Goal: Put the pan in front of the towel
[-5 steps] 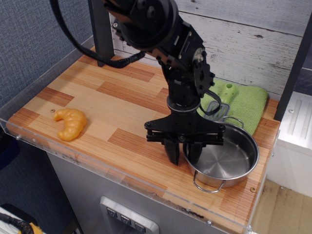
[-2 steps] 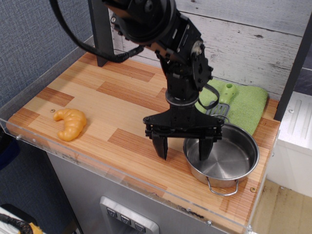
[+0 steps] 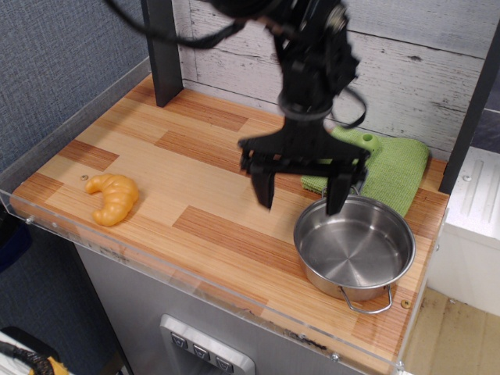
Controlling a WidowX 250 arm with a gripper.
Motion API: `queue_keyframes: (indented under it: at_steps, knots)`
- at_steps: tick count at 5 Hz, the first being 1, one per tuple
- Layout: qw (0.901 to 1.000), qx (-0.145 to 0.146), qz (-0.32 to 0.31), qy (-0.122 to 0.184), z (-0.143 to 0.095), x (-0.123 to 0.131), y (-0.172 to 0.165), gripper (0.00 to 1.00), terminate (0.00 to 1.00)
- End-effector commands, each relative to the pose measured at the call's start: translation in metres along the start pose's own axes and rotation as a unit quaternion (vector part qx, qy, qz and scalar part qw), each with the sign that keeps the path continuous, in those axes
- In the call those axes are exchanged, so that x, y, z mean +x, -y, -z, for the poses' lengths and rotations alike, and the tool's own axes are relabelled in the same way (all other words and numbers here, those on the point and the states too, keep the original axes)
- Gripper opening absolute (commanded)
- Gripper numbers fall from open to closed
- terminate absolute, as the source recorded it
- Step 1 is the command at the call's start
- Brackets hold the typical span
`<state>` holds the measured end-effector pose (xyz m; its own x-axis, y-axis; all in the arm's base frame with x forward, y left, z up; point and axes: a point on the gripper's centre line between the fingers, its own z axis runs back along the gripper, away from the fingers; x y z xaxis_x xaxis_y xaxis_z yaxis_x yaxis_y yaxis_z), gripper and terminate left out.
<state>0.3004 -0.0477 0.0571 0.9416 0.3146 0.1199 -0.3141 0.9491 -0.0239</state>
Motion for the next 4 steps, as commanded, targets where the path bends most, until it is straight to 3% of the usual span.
queue_keyframes:
  at_steps: [1, 3, 4]
  knots:
    - [0.9972, -0.004, 0.011, 0.073, -0.068, 0.004, 0.006, 1.0, 0.0]
    - [0.9971, 0.009, 0.008, 0.076, -0.08, 0.002, 0.001, 1.0, 0.0]
    - [0.9971, 0.009, 0.008, 0.076, -0.08, 0.002, 0.001, 1.0, 1.0]
